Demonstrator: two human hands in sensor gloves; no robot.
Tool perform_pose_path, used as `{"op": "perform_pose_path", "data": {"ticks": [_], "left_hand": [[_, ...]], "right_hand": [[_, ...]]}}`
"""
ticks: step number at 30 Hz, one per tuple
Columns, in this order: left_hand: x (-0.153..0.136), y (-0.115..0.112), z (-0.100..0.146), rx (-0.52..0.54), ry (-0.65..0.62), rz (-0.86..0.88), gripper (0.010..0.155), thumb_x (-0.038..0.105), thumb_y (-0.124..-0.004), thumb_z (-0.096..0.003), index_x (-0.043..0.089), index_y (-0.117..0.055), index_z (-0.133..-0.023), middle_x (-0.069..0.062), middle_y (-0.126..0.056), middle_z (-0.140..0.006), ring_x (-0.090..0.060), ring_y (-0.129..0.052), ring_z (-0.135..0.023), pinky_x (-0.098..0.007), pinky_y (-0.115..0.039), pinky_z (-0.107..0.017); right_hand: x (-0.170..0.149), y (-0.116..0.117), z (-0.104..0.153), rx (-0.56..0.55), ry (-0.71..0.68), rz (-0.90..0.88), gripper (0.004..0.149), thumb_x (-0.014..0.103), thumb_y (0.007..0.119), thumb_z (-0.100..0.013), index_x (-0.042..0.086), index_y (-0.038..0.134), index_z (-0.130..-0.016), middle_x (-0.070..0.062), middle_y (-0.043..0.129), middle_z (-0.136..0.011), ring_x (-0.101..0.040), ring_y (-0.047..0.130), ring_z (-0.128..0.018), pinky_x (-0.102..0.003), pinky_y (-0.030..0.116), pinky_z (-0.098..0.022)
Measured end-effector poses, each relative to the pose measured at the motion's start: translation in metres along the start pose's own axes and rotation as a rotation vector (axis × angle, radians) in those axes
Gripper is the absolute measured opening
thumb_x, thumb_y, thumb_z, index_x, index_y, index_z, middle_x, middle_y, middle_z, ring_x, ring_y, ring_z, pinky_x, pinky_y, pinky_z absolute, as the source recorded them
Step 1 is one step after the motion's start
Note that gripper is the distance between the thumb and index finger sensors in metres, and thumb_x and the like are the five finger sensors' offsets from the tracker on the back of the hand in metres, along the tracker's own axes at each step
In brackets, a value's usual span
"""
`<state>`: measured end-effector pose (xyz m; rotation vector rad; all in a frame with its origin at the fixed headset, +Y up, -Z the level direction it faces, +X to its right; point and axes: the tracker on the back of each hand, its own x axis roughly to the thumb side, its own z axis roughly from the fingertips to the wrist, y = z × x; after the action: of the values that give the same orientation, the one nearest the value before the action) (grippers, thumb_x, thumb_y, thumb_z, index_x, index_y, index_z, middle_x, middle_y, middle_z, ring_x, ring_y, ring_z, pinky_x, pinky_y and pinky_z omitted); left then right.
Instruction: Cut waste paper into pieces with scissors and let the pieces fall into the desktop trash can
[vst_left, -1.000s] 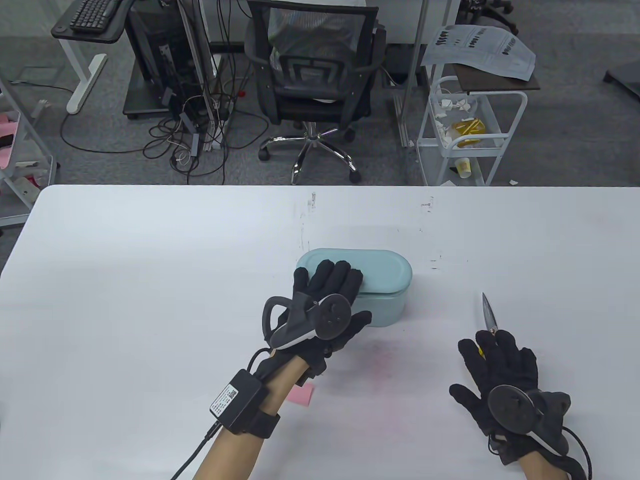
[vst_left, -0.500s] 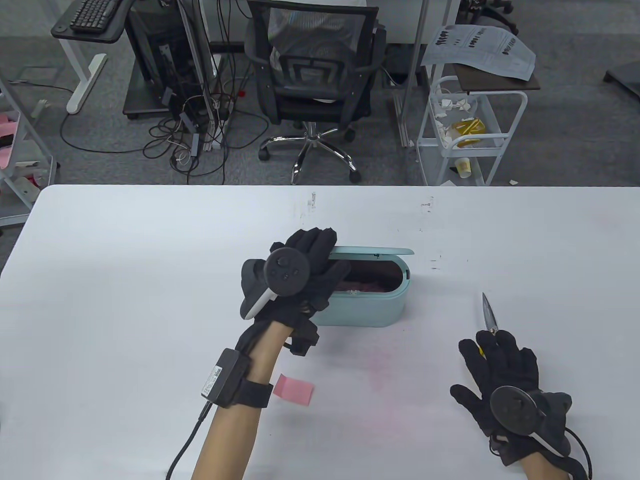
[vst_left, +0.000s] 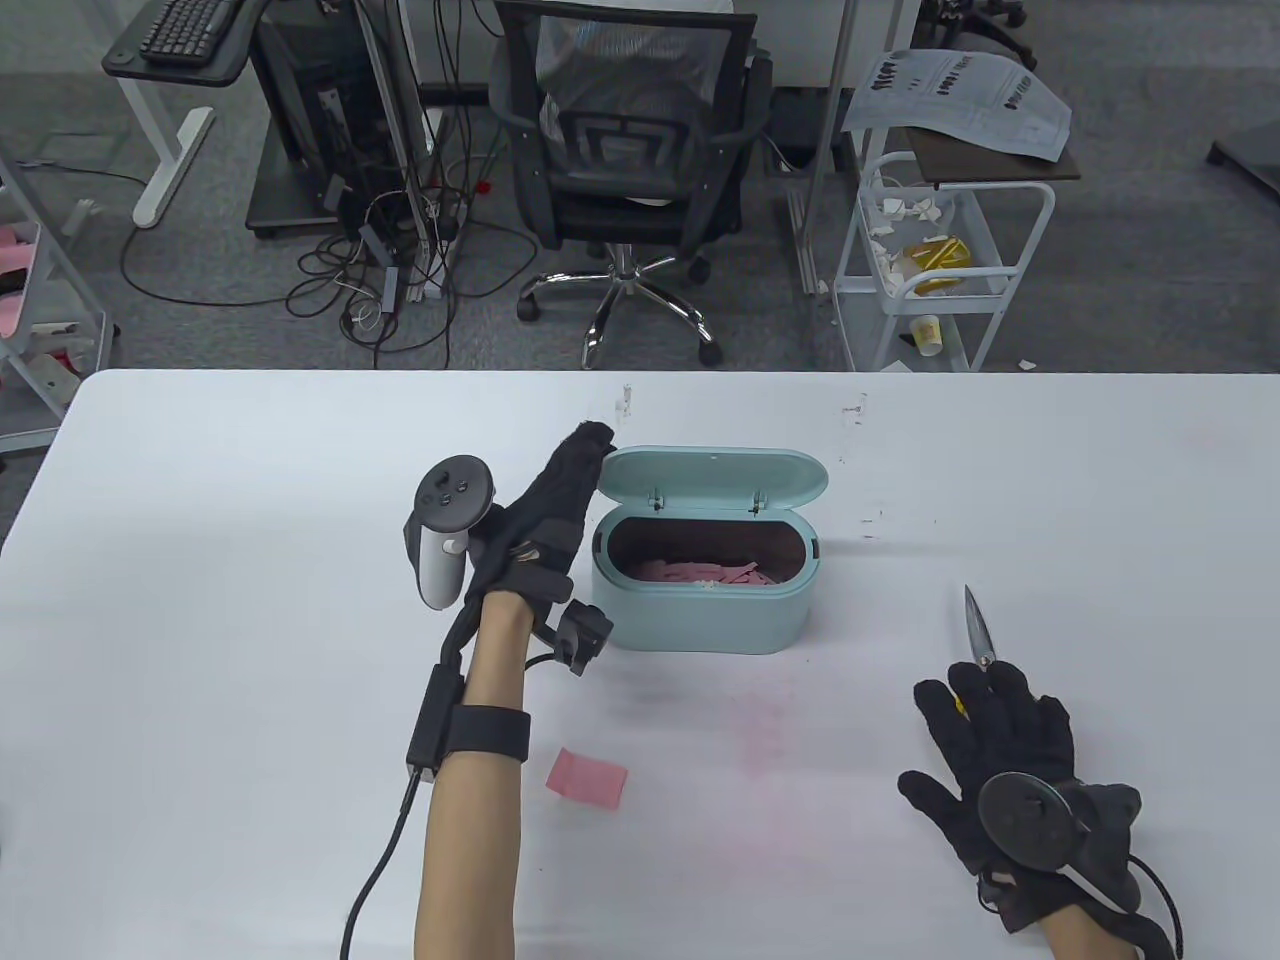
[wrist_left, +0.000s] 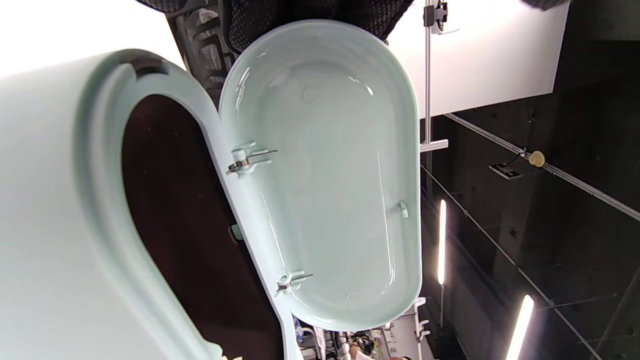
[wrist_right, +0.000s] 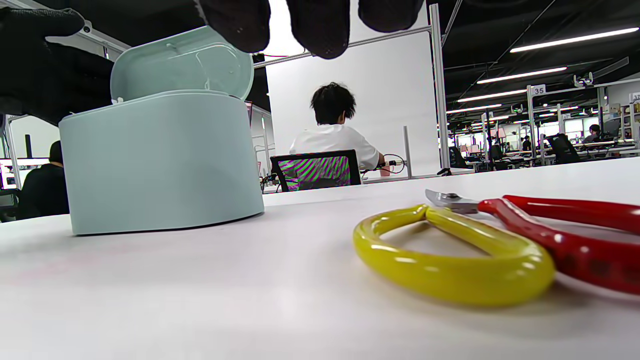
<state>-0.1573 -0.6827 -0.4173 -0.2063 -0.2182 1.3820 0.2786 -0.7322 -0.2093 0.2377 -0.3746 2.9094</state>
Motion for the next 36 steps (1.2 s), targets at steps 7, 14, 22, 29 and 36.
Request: {"op": "perform_pose_path", "data": {"ticks": [7, 14, 22, 29, 36], "left_hand": [[-0.01, -0.002, 0.0, -0.007, -0.01, 0.077, 0.082, 0.077, -0.045, -0.0528, 0.029, -0.042, -0.119, -0.007, -0.049, -0.126, -0.036, -0.055, -0.116, -0.065, -0.043, -0.079], [0.006, 0.003, 0.019, 0.091, -0.073, -0.065, 0.084, 0.075, -0.049, -0.0522, 0.024, -0.038, -0.119, -0.013, -0.039, -0.126, -0.041, -0.04, -0.118, -0.066, -0.035, -0.077], [0.035, 0.004, 0.077, 0.151, -0.129, -0.625, 0.085, 0.075, -0.051, -0.051, 0.024, -0.038, -0.118, -0.013, -0.039, -0.126, -0.04, -0.04, -0.118, -0.066, -0.035, -0.077], [0.025, 0.006, 0.121, 0.234, -0.081, -0.791, 0.083, 0.073, -0.054, -0.0501, 0.024, -0.046, -0.117, -0.012, -0.046, -0.125, -0.04, -0.044, -0.117, -0.067, -0.036, -0.077], [-0.012, -0.007, 0.168, 0.249, -0.028, -0.893, 0.082, 0.072, -0.056, -0.0493, 0.024, -0.052, -0.116, -0.013, -0.05, -0.124, -0.04, -0.047, -0.116, -0.067, -0.037, -0.076]], "right_hand": [[0.0, 0.0, 0.0, 0.0, 0.001, -0.001, 0.083, 0.076, 0.049, -0.031, 0.037, 0.049, -0.104, 0.0, 0.045, -0.113, -0.04, 0.041, -0.108, -0.07, 0.039, -0.069], [0.001, 0.0, 0.0, 0.0, -0.002, -0.003, 0.083, 0.077, 0.049, -0.031, 0.038, 0.049, -0.104, 0.0, 0.045, -0.113, -0.04, 0.041, -0.108, -0.071, 0.039, -0.069], [0.001, 0.0, 0.0, -0.003, -0.006, -0.004, 0.083, 0.077, 0.048, -0.031, 0.038, 0.049, -0.104, 0.0, 0.045, -0.113, -0.04, 0.041, -0.108, -0.071, 0.039, -0.069], [0.002, 0.001, 0.001, -0.002, -0.003, -0.004, 0.083, 0.077, 0.048, -0.031, 0.038, 0.048, -0.104, 0.0, 0.044, -0.113, -0.04, 0.041, -0.108, -0.071, 0.039, -0.069], [0.002, 0.0, 0.002, -0.011, 0.003, -0.006, 0.083, 0.077, 0.048, -0.031, 0.038, 0.048, -0.104, 0.0, 0.044, -0.113, -0.04, 0.04, -0.108, -0.071, 0.04, -0.069]]}}
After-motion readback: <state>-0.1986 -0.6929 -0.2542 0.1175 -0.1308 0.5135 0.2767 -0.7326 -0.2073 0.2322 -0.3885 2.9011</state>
